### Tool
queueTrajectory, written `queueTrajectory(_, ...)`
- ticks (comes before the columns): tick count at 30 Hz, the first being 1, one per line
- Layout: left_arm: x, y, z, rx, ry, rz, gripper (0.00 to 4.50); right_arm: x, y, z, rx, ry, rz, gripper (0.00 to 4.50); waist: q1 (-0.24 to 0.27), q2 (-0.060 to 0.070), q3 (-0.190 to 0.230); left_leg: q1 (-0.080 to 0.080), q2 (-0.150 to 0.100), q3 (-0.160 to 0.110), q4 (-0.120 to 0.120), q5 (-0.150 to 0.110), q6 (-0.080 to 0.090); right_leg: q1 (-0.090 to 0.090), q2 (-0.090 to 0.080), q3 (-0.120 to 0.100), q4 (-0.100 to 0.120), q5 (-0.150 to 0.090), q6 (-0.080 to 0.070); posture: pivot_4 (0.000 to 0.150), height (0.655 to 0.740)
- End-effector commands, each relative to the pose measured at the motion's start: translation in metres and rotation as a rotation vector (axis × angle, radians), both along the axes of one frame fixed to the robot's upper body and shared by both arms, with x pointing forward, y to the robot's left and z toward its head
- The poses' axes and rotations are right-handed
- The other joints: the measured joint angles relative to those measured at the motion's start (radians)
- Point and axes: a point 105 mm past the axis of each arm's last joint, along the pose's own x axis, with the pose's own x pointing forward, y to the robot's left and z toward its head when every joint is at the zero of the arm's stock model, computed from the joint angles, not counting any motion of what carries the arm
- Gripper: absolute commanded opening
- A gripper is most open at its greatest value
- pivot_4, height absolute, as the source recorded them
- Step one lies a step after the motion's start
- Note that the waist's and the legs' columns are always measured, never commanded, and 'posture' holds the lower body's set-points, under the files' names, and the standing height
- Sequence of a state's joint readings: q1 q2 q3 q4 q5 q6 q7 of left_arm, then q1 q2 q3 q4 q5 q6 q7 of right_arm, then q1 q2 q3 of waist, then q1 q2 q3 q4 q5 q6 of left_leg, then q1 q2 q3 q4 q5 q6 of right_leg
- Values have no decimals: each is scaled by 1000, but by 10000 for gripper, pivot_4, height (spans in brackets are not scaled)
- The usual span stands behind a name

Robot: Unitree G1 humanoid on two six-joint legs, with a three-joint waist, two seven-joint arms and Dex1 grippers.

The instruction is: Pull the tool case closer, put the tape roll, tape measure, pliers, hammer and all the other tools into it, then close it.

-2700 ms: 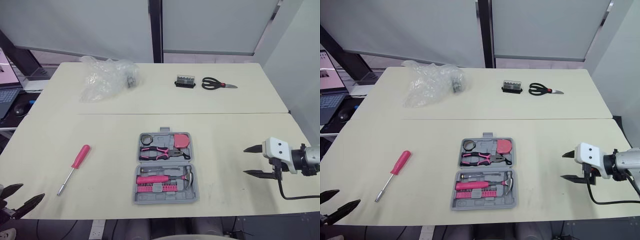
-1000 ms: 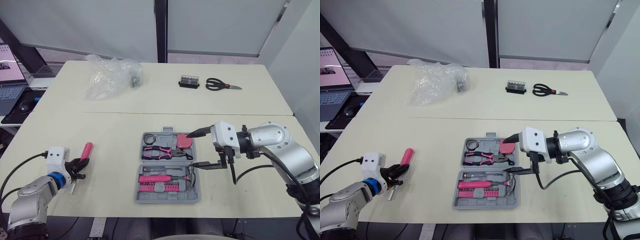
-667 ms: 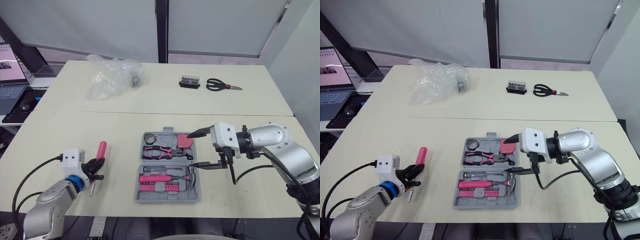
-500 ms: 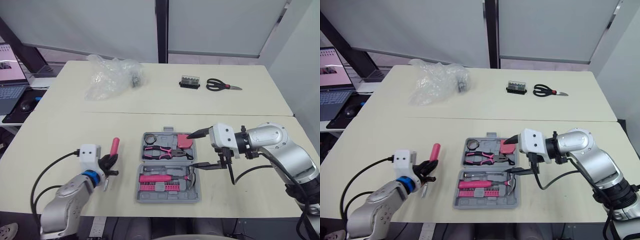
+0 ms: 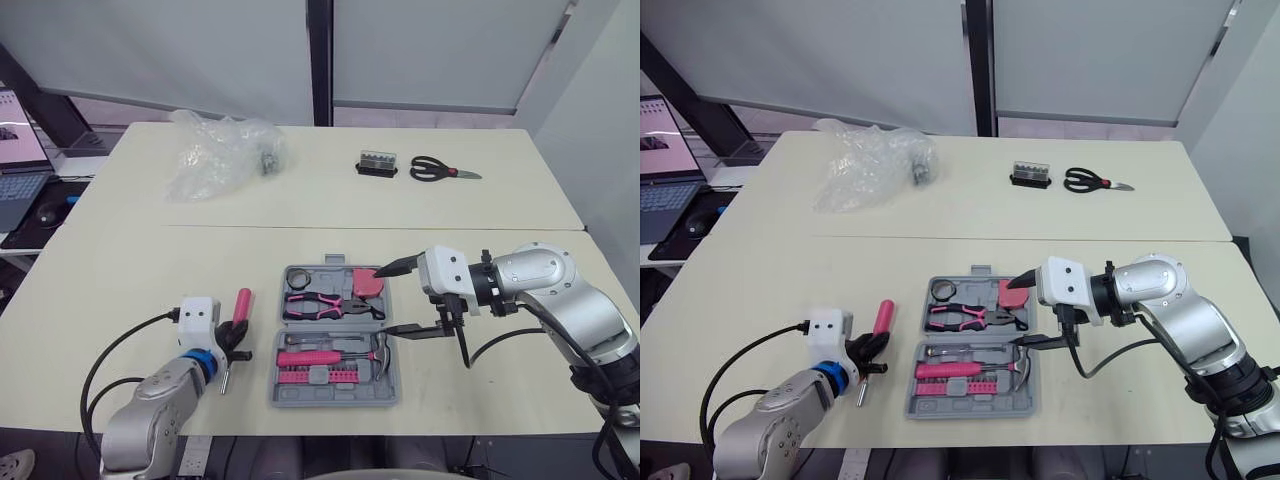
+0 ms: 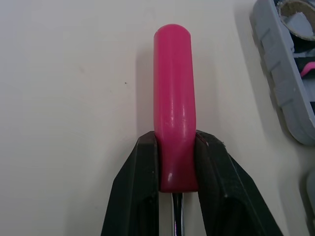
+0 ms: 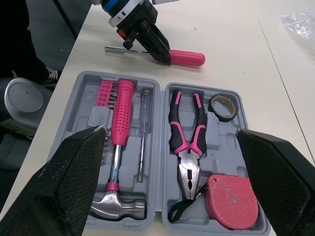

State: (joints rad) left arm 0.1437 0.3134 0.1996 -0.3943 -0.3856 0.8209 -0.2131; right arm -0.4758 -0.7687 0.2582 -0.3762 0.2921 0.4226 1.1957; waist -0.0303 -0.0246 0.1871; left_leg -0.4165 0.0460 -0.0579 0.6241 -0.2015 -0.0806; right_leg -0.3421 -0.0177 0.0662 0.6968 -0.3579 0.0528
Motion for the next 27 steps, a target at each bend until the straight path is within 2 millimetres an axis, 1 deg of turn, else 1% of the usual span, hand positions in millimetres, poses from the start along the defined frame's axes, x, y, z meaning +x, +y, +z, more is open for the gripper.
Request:
queueTrajectory(1,-2,-4,3,13,-14,-9,6162,-3,0,5,4,-36,13,45000,0,0,0,0,0,0,0,0,0,0,0,0,0,0,0,1500,7400)
queueTrajectory(8,-8,-10,1,0,-8,-12,6162,-3,-1,4,-2,-36,15,45000,0,0,0,0,0,0,0,0,0,0,0,0,0,0,0,1500,7400)
queueTrajectory(11,-11,-7,2,9,-16,-7,6162,-3,-1,4,-4,-37,16,45000,0,0,0,0,0,0,0,0,0,0,0,0,0,0,0,1500,7400)
queueTrajectory(13,-12,-3,4,22,-28,-3,13382,-3,-2,4,-6,-37,16,45000,0,0,0,0,0,0,0,0,0,0,0,0,0,0,0,1500,7400)
queueTrajectory(14,-13,-2,5,28,-33,-5,15206,-3,-2,4,-9,-39,16,45000,-1,0,0,0,0,0,0,0,0,0,0,0,0,0,0,1500,7400)
queueTrajectory(18,-22,2,12,46,-53,-5,27509,-4,-3,3,-13,-42,18,45000,-1,0,0,0,0,0,0,0,0,0,0,1,-1,0,0,1500,7400)
queueTrajectory(21,-31,5,29,52,-109,-20,36876,-4,-3,4,-4,-41,15,45000,-1,0,0,0,0,0,0,0,0,0,0,1,-1,0,0,1500,7400)
queueTrajectory(22,-33,5,37,60,-147,-47,39306,-5,-2,4,2,-40,14,45000,-1,0,0,0,0,0,0,0,0,0,0,0,-1,0,0,1500,7400)
queueTrajectory(23,-36,4,47,72,-180,-109,42988,-5,-2,5,7,-39,12,45000,-1,0,0,0,0,0,0,0,0,0,0,0,-1,0,0,1500,7400)
queueTrajectory(24,-38,4,54,95,-202,-160,44756,-6,-1,5,12,-38,10,45000,-1,0,0,0,0,0,-1,0,0,0,0,1,-1,0,0,1500,7400)
queueTrajectory(27,-34,12,82,195,-279,-356,44756,-8,2,6,30,-20,-1,45000,2,0,1,0,0,0,-1,0,0,0,0,0,-1,0,0,1500,7400)
